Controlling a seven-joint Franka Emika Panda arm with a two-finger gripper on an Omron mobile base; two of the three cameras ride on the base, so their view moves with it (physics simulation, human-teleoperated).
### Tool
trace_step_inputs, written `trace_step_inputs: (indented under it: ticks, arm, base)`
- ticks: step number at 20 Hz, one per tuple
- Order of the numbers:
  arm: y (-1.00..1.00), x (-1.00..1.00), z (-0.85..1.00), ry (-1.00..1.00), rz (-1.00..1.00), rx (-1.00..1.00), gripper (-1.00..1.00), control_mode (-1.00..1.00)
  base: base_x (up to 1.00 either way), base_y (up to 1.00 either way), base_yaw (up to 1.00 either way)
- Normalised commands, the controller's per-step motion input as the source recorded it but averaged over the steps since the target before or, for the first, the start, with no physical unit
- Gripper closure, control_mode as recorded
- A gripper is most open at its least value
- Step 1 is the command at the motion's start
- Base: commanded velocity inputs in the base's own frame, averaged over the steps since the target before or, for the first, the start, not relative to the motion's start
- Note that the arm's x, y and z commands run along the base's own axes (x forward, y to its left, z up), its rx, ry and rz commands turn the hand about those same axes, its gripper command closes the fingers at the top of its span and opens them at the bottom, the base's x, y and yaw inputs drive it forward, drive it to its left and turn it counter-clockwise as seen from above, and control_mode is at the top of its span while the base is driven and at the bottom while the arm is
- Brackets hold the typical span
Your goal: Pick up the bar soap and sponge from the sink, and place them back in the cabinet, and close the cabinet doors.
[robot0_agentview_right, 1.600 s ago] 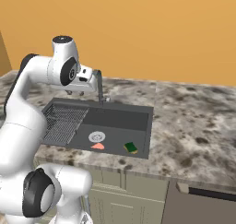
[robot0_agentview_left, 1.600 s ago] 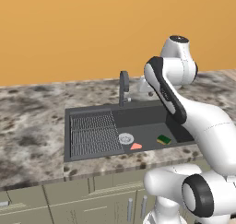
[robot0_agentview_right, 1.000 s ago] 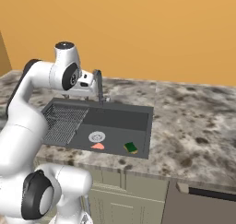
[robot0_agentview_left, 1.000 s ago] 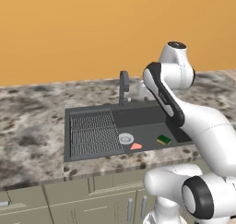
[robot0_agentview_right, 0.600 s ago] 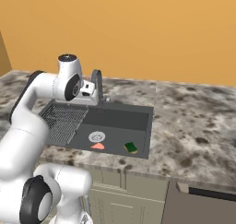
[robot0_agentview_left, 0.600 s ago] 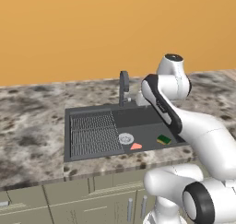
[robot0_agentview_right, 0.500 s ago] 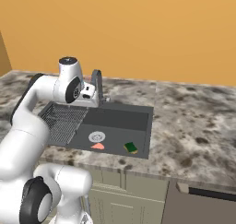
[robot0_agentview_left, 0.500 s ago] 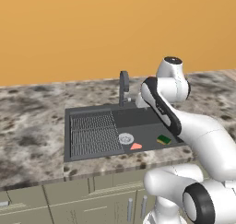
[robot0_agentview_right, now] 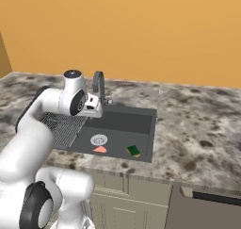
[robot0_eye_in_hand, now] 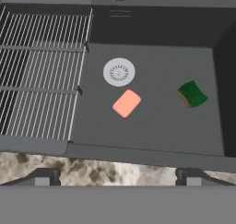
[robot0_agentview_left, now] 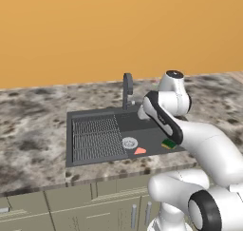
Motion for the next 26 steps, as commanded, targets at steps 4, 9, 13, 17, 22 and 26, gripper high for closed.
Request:
trace_step_inputs:
  ticks: [4,9,13,17,22,26]
  arm:
    - [0.0,0.16,-0.34,0.0,0.0,0.0,-1.0,-1.0]
    - [0.0,0.19,-0.33,0.0,0.0,0.0,-1.0,-1.0]
    - [0.0,0.2,-0.34,0.0,0.0,0.0,-1.0,-1.0]
    - [0.0,0.21,-0.31,0.0,0.0,0.0,-1.0,-1.0]
    - [0.0,0.2,-0.3,0.0,0.0,0.0,-1.0,-1.0]
    - [0.0,0.19,-0.29,0.0,0.0,0.0,-1.0,-1.0]
  base:
    - [0.0,0.0,0.0]
    - [0.0,0.0,0.0]
    - [0.0,0.0,0.0]
    - [0.0,0.0,0.0]
    - [0.0,0.0,0.0]
    - [0.0,0.0,0.0]
